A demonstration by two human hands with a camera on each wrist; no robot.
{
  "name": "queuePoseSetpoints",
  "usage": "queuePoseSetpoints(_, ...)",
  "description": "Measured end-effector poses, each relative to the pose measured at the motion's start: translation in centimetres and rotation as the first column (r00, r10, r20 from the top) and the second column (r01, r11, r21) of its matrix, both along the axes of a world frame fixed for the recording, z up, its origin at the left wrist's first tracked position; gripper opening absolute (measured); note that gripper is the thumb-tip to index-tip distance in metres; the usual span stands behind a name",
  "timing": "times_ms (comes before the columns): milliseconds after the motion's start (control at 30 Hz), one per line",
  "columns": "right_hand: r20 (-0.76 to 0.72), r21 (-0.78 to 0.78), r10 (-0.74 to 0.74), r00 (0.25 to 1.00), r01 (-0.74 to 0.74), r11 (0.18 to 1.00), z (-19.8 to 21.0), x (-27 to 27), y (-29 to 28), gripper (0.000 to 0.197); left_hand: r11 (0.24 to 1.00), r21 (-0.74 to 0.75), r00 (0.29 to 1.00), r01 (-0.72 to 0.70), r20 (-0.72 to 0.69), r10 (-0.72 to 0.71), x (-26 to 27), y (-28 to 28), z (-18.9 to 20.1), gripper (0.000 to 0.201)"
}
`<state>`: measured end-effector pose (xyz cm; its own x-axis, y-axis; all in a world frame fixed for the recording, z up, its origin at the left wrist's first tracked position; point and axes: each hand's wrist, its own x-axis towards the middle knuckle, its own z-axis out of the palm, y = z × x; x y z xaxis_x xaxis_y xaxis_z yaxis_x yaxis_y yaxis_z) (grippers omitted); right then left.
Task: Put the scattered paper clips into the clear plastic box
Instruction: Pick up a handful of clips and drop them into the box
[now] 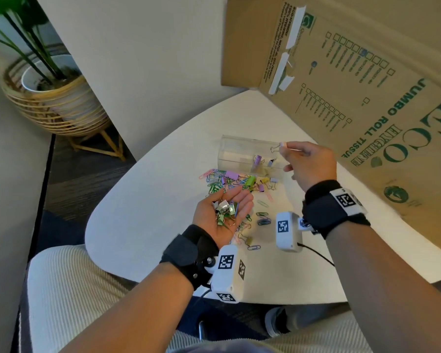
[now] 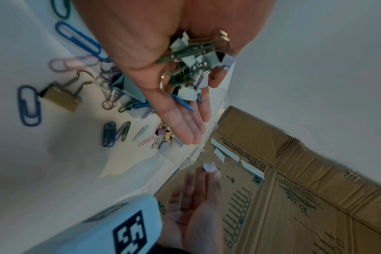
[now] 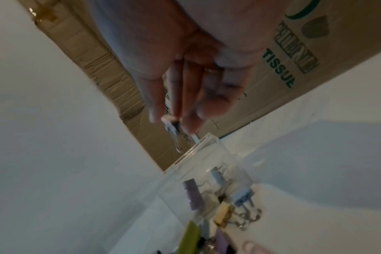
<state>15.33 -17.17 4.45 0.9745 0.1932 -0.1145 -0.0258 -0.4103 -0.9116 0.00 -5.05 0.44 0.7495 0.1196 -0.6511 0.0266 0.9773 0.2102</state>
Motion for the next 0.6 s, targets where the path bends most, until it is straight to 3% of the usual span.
queuePoseSetpoints(67,0.011,-0.122,0.085,0.996,-0.083,0.989,0.0,0.2,0.0,0.031,1.0,0.0,1.0,0.005,0.005,-0.005,0.1,0.1,0.4,0.037)
queuePoseSetpoints(133,0.078,-0.199,0.158,0.984,-0.14,0.97,0.1,-0.7,0.0,0.026,1.0,-0.005,1.0,0.004,0.017,-0.004,0.1,0.3,0.5,0.036)
queuePoseSetpoints(267,0.133,-0.145,0.336,0.933,-0.317,0.937,0.9,-4.3,0.7,0.01,1.0,-0.012,0.999,0.004,0.046,-0.004,0.3,0.3,0.7,0.036)
queuePoseSetpoints(400,0.06,-0.192,0.598,0.8,-0.578,0.793,1.6,-7.1,1.2,0.012,1.0,-0.021,0.998,0.005,0.062,-0.004,0.5,0.5,0.6,0.042)
queuePoseSetpoints(600,0.076,-0.524,0.65,0.756,-0.524,0.671,1.3,-8.4,1.5,0.02,0.999,-0.038,0.995,-0.007,0.102,0.011,0.3,0.6,1.3,0.045)
